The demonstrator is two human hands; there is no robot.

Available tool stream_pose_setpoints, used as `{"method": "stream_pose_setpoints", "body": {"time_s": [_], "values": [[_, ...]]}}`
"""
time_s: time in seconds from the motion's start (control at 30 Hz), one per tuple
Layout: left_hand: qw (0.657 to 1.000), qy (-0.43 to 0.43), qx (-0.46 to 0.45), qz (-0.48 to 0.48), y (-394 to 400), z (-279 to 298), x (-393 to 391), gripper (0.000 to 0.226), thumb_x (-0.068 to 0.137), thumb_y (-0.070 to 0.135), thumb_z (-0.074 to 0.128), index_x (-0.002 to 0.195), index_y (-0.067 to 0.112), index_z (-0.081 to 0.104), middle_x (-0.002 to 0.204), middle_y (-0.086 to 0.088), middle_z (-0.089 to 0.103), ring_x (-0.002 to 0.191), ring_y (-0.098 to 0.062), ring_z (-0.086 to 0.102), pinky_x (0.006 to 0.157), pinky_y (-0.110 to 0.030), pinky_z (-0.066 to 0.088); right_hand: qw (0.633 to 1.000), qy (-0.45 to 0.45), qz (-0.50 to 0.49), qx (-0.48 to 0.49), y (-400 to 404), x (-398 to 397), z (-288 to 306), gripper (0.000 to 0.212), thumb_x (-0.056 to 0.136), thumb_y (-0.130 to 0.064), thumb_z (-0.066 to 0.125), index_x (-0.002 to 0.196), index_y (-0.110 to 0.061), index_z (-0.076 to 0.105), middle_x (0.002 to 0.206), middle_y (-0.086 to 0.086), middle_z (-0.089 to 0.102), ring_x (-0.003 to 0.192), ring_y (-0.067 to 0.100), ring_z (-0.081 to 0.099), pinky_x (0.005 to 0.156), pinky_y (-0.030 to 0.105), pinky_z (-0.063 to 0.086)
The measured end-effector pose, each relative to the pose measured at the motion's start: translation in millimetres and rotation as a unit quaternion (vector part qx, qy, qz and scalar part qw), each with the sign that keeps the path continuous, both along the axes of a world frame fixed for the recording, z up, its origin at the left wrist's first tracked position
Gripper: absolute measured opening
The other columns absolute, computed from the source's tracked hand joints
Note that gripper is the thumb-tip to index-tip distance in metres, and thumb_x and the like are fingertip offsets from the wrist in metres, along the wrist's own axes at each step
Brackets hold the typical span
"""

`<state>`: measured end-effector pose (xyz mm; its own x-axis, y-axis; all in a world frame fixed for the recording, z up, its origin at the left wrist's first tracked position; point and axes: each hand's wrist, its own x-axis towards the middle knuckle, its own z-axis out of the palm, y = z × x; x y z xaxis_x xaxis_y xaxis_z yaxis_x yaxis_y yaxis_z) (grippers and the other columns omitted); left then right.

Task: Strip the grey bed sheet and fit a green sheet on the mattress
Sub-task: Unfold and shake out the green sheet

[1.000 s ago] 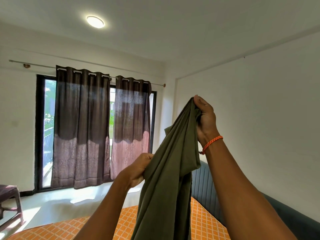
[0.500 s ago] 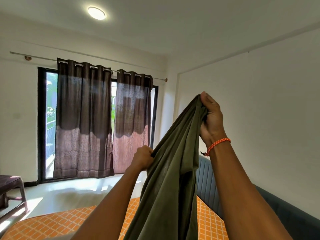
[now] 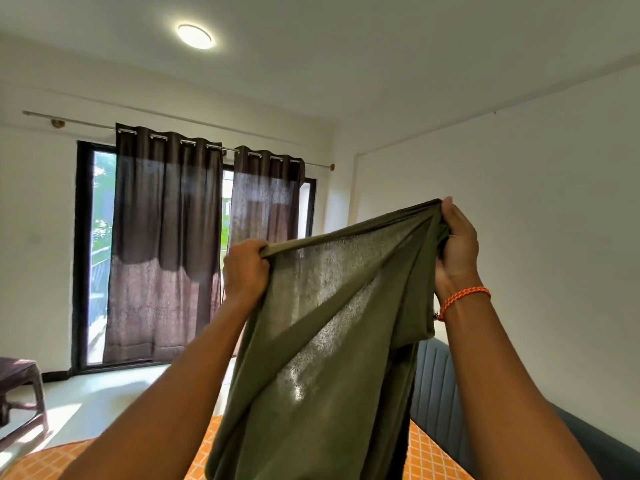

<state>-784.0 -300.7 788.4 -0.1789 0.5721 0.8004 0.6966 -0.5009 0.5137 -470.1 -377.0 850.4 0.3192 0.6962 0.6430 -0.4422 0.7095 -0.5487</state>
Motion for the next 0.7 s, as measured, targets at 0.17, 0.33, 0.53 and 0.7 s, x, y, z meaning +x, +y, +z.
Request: {"method": "stream_pose_setpoints", "body": {"time_s": [0.17, 0.33, 0.53, 0.7], "values": [[0.998, -0.016, 0.052, 0.023, 6.2, 43.9, -14.2, 0.04, 0.077, -0.009, 0.056, 0.092, 0.017, 0.084, 0.076, -0.007, 0.074, 0.068, -0.021, 0.06, 0.067, -0.04, 0.053, 0.987, -0.065, -0.144, -0.037, 3.6, -1.6, 6.1, 0.025, 0.096, -0.032, 0.074, 0.077, -0.016, 0.072, 0.08, 0.001, 0.063, 0.081, 0.019, 0.057, 0.079, 0.035, 0.053], [0.993, 0.014, 0.112, 0.029, -2.6, 81.4, -20.3, 0.036, 0.088, -0.005, 0.055, 0.092, 0.019, 0.083, 0.081, 0.0, 0.072, 0.07, -0.014, 0.063, 0.069, -0.036, 0.06, 0.955, -0.15, -0.231, -0.113, 25.5, 4.4, 2.9, 0.033, 0.097, -0.036, 0.07, 0.075, -0.012, 0.075, 0.081, 0.006, 0.066, 0.08, 0.02, 0.06, 0.077, 0.035, 0.052], [0.984, 0.012, 0.163, 0.077, -24.7, 126.1, -15.1, 0.029, 0.097, 0.0, 0.055, 0.096, 0.015, 0.08, 0.092, -0.007, 0.068, 0.073, -0.014, 0.056, 0.06, -0.015, 0.033, 0.883, -0.261, -0.368, -0.127, 29.2, -9.2, 5.2, 0.037, 0.095, -0.033, 0.07, 0.083, 0.002, 0.075, 0.085, 0.018, 0.073, 0.083, 0.035, 0.069, 0.075, 0.032, 0.055], [0.974, -0.008, 0.195, 0.117, -42.4, 166.9, -8.8, 0.024, 0.09, 0.0, 0.063, 0.093, 0.015, 0.081, 0.096, -0.007, 0.072, 0.071, -0.011, 0.05, 0.056, -0.012, 0.03, 0.853, -0.29, -0.422, -0.096, 15.7, -35.4, 18.8, 0.021, 0.094, -0.025, 0.074, 0.115, -0.026, 0.073, 0.089, -0.008, 0.071, 0.073, 0.003, 0.065, 0.071, 0.019, 0.05]]}}
